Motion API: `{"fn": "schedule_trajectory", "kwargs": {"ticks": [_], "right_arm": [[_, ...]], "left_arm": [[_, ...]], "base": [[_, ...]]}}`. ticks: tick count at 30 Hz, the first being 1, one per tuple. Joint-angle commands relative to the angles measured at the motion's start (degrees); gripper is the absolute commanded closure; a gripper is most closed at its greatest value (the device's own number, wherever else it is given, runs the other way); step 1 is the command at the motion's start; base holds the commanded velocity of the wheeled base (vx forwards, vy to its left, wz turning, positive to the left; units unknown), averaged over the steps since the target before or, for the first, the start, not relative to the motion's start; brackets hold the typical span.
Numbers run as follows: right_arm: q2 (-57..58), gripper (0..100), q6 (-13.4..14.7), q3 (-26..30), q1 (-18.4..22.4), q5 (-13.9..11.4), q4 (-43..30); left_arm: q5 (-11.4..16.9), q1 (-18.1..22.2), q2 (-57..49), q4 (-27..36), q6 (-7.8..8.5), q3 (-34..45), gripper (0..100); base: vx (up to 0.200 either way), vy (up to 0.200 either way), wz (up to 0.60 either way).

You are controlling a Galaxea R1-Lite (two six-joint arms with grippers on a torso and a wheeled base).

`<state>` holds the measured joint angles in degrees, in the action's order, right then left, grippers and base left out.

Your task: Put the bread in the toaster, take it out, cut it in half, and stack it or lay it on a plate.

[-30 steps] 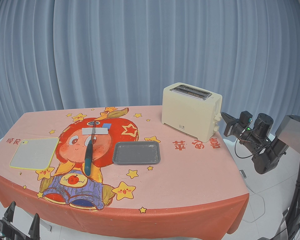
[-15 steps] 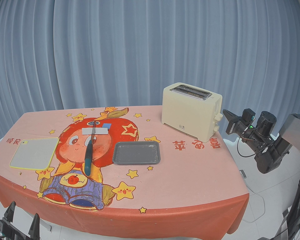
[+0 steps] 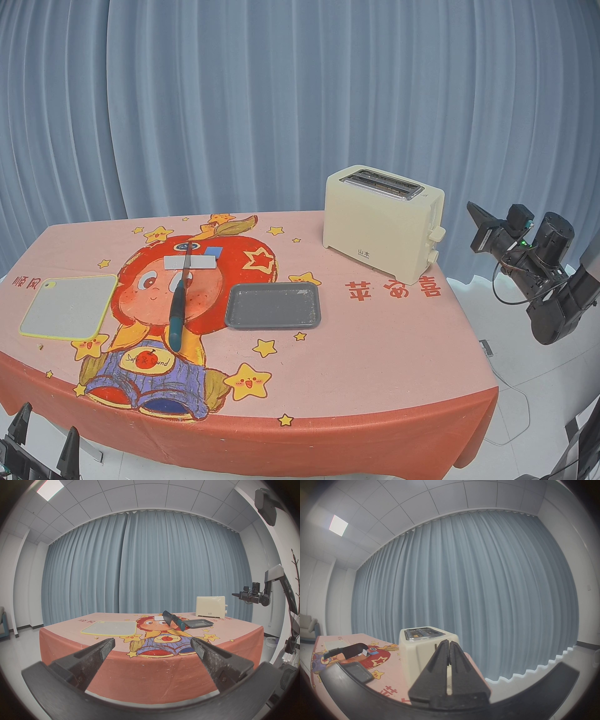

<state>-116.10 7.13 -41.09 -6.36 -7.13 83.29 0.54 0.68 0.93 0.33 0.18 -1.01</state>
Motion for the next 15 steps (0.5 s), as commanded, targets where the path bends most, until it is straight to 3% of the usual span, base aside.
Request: {"fn": "schedule_trajectory", "kwargs": {"ticks": [1, 5, 15], "right_arm": [[2.28, 100, 0.16, 2.51, 1.88, 0.8, 0.56], [3.16, 100, 0.51, 5.76, 2.85, 1.68, 3.29], [2.02, 100, 0.51, 6.38, 1.09, 3.0, 4.96]], "left_arm": [[-0.01, 0.11, -0.93, 0.02, -0.01, 1.01, 0], [-0.01, 0.2, -0.93, 0.11, 0.08, 0.92, 0], [0.17, 0.11, -0.93, 0.11, 0.08, 0.92, 0]], "base": [[0.0, 0.0, 0.0], [0.0, 0.0, 0.0], [0.0, 0.0, 0.0]]}}
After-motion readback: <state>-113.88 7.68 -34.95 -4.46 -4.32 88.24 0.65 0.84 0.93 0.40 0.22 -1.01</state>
